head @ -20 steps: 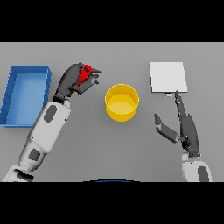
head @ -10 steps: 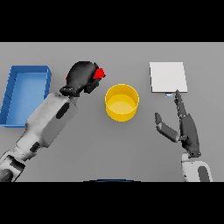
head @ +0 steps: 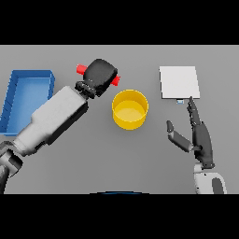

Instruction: Pick up the red beaker and tilt it to pour out 1 green nut into yellow bowl. Pick up the yellow bowl and place it on the metallic measuring scale.

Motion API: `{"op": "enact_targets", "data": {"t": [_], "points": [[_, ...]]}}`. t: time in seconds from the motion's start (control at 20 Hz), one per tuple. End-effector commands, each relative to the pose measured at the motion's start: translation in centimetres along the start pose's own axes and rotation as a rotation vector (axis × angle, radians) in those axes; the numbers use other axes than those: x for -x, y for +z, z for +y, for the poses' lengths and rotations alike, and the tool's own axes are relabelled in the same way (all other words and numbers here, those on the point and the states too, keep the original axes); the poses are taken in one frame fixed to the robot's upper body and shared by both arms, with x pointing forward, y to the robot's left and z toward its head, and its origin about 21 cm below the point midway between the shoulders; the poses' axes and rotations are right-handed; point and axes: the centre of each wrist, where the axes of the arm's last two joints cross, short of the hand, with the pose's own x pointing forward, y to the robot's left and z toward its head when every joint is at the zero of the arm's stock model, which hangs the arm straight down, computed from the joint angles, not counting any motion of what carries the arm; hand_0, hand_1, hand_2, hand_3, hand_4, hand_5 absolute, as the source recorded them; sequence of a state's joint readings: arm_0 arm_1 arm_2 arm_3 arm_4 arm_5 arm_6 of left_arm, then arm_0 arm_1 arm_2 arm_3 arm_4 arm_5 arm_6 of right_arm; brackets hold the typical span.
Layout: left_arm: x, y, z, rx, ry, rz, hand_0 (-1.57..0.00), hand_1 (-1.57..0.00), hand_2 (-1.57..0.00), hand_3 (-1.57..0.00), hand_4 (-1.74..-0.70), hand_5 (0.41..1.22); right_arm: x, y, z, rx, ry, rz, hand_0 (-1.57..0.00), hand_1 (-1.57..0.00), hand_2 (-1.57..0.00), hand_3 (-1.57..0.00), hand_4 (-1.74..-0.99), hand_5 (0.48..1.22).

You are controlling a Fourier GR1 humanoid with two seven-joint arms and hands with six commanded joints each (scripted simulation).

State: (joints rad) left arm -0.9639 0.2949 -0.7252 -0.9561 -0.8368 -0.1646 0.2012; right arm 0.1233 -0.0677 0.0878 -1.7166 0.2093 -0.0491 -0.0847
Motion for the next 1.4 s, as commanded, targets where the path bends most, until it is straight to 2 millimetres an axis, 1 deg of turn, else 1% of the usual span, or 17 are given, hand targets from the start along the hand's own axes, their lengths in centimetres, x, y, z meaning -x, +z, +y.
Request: {"op": "enact_targets", "data": {"t": [0.0,0.15,0.25,0.4,0.55,0.7,0.75,0.8,0.85,0.9,0.95,1.0,1.05,1.15,1.25,1.3,1.35], "points": [[-0.3,-0.1,0.1,0.012,-0.050,-0.026,-1.57,-1.57,-1.57,-1.28,-1.70,1.215,0.1,0.2,0.3,-0.001,-0.001,-0.006,0.00,0.00,0.00,0.00,-1.292,0.678],[-2.0,-1.0,0.5,0.063,-0.192,-0.098,-1.57,-1.57,-1.57,-1.42,-1.72,1.218,0.2,0.5,0.6,0.006,-0.038,0.007,0.00,0.00,0.00,0.00,-1.294,0.657],[-2.2,-1.2,0.3,0.088,-0.288,-0.128,-1.57,-1.57,-1.57,-1.47,-1.73,1.219,0.4,0.4,0.6,0.003,-0.053,0.006,0.00,0.00,0.00,0.00,-1.291,0.648],[-3.3,-1.6,0.5,0.131,-0.436,-0.151,-1.57,-1.57,-1.57,-1.52,-1.73,1.220,0.2,0.1,0.8,0.014,-0.048,0.015,0.00,0.00,0.00,0.00,-1.291,0.634],[-3.9,-1.8,0.9,0.152,-0.554,-0.161,-1.57,-1.57,-1.57,-1.55,-1.74,1.220,0.6,0.5,0.3,0.018,-0.025,0.008,0.00,0.00,0.00,0.00,-1.288,0.627],[-4.2,-2.1,1.2,0.151,-0.646,-0.199,-1.57,-1.57,-1.57,-1.56,-1.74,1.221,0.6,0.2,0.8,0.022,-0.015,0.029,0.00,0.00,0.00,0.00,-1.276,0.600],[-4.1,-2.5,1.7,0.141,-0.678,-0.194,-1.57,-1.57,-1.57,-1.56,-1.74,1.221,0.8,0.2,0.7,0.022,-0.007,0.030,0.00,0.00,0.00,0.00,-1.276,0.593],[-4.7,-2.6,2.1,0.144,-0.707,-0.191,-1.57,-1.57,-1.57,-1.56,-1.74,1.221,0.7,0.1,0.7,0.015,-0.006,0.029,0.00,0.00,0.00,0.00,-1.270,0.588],[-4.8,-2.9,2.2,0.162,-0.739,-0.200,-1.57,-1.57,-1.57,-1.56,-1.74,1.221,0.3,-0.1,1.0,0.021,-0.006,0.023,0.00,0.00,0.00,0.00,-1.260,0.586],[-5.0,-3.0,2.1,0.177,-0.774,-0.196,-1.57,-1.57,-1.57,-1.57,-1.74,1.221,0.5,-0.1,1.0,0.025,0.015,0.033,0.00,0.00,0.00,0.00,-1.250,0.583],[-4.9,-3.2,2.4,0.190,-0.802,-0.196,-1.57,-1.57,-1.57,-1.57,-1.74,1.221,0.5,-0.3,0.7,0.037,0.021,0.033,0.00,0.00,0.00,0.00,-1.236,0.582],[-4.9,-3.2,2.4,0.197,-0.825,-0.206,-1.57,-1.57,-1.57,-1.57,-1.73,1.221,0.4,0.3,0.7,0.030,0.017,0.007,0.00,0.00,0.00,0.00,-1.225,0.583],[-5.0,-3.3,2.6,0.197,-0.863,-0.215,-1.57,-1.57,-1.57,-1.57,-1.74,1.221,0.3,0.2,0.7,0.026,0.015,0.018,0.00,0.00,0.00,0.00,-1.216,0.585],[-5.6,-3.6,2.8,0.188,-0.920,-0.240,-1.57,-1.57,-1.57,-1.57,-1.73,1.221,0.2,0.0,0.8,0.027,0.025,0.020,0.00,0.00,0.00,0.00,-1.204,0.591],[-5.8,-3.6,2.5,0.195,-0.971,-0.273,-1.57,-1.57,-1.57,-1.57,-1.73,1.221,0.6,0.3,0.9,0.026,0.025,0.005,0.00,0.00,0.00,0.00,-1.210,0.592],[-5.4,-3.6,3.0,0.195,-0.989,-0.271,-1.57,-1.57,-1.57,-1.57,-1.73,1.221,0.7,0.1,1.1,0.029,0.025,0.021,0.00,0.00,0.00,0.00,-1.209,0.593],[-5.6,-3.6,3.6,0.180,-1.009,-0.274,-1.57,-1.57,-1.57,-1.57,-1.73,1.221,0.9,0.3,1.0,0.031,0.042,0.021,0.00,0.00,0.00,0.00,-1.210,0.594]]}}
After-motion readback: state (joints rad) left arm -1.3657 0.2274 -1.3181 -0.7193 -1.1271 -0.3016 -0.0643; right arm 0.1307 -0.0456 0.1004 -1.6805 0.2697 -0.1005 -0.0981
